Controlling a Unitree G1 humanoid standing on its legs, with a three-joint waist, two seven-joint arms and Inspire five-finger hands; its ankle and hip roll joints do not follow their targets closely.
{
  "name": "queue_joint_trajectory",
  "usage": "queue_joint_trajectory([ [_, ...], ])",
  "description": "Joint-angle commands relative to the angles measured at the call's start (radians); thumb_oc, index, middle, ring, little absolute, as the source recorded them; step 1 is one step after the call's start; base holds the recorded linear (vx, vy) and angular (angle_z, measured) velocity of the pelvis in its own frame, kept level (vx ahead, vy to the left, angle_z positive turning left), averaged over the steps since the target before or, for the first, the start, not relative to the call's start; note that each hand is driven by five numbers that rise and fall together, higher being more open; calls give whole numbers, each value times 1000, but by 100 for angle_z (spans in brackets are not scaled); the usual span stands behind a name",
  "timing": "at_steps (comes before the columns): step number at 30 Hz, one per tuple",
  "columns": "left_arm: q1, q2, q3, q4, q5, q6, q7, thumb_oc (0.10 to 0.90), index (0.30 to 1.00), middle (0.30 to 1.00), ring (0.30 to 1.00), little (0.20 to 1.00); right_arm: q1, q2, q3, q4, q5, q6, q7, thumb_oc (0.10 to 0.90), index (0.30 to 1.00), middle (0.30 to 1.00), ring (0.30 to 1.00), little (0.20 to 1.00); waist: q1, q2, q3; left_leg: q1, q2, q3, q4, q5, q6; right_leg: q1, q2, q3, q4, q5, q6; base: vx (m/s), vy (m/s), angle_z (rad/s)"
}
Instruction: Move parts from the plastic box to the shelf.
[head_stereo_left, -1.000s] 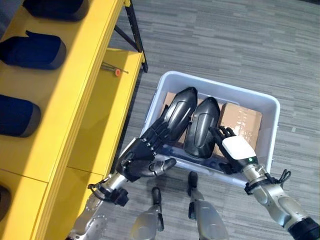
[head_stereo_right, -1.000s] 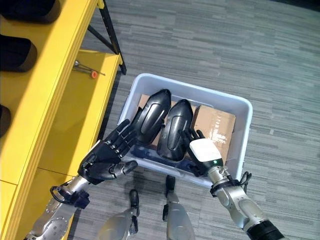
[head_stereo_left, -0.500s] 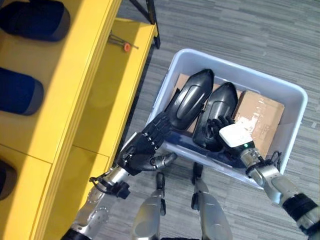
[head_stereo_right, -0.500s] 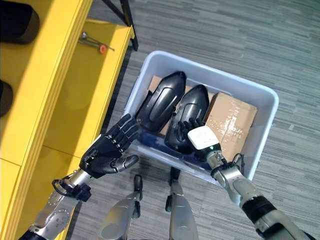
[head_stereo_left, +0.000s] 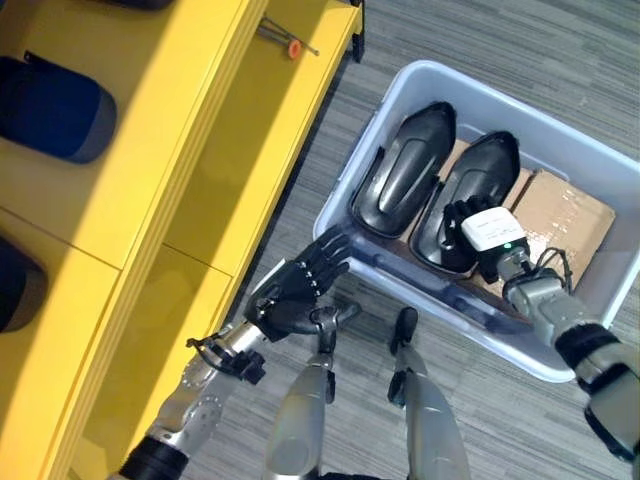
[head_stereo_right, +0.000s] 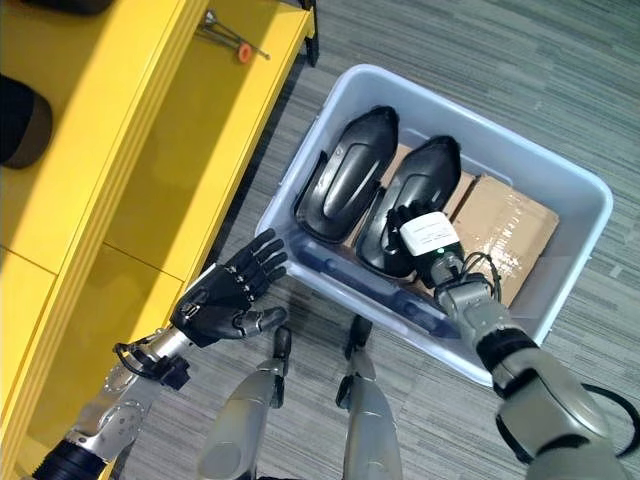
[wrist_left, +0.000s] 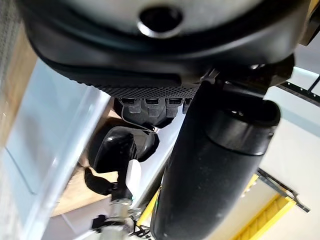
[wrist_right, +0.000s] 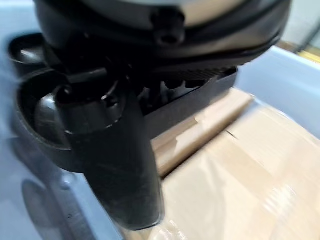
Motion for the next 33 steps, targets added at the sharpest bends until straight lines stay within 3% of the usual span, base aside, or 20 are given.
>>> queue_joint_trajectory([
  [1,2,27,25,-166,8,-21,-74,900,1000,1000,1000,1000,-2,-52,45,169,33,129,140,900,1000,1000,1000,1000,37,74,-17,-41,-51,-12,-168,112,48,28,31,-5,245,-317,7,19,-53,12],
  [6,39,26,47,-212,4,29,-121,900,1000,1000,1000,1000,20,-65,-13,229,5,235,151,900,1000,1000,1000,1000,47,75,-17,-15,-50,-16,-172,104,51,52,24,-20,244,-318,10,26,-65,9],
  [18,76,35,68,-234,6,46,-163,900,1000,1000,1000,1000,87,-110,-85,180,-109,245,94,900,1000,1000,1000,1000,25,58,-17,54,-36,6,-201,98,52,116,27,-8,197,-296,22,7,-14,5],
  [22,99,15,79,-240,-60,83,-150,900,1000,1000,1000,1000,134,-132,-102,-15,-172,246,59,900,1000,1000,1000,1000,-3,45,-17,81,-31,25,-205,90,50,140,29,7,182,-291,25,0,48,-8],
  [33,138,13,111,-235,-41,25,-142,900,1000,1000,1000,1000,384,-126,-229,-302,-276,356,71,900,1000,1000,1000,1000,-59,17,-17,94,-25,53,-212,84,56,134,40,42,177,-284,33,-12,30,-15],
])
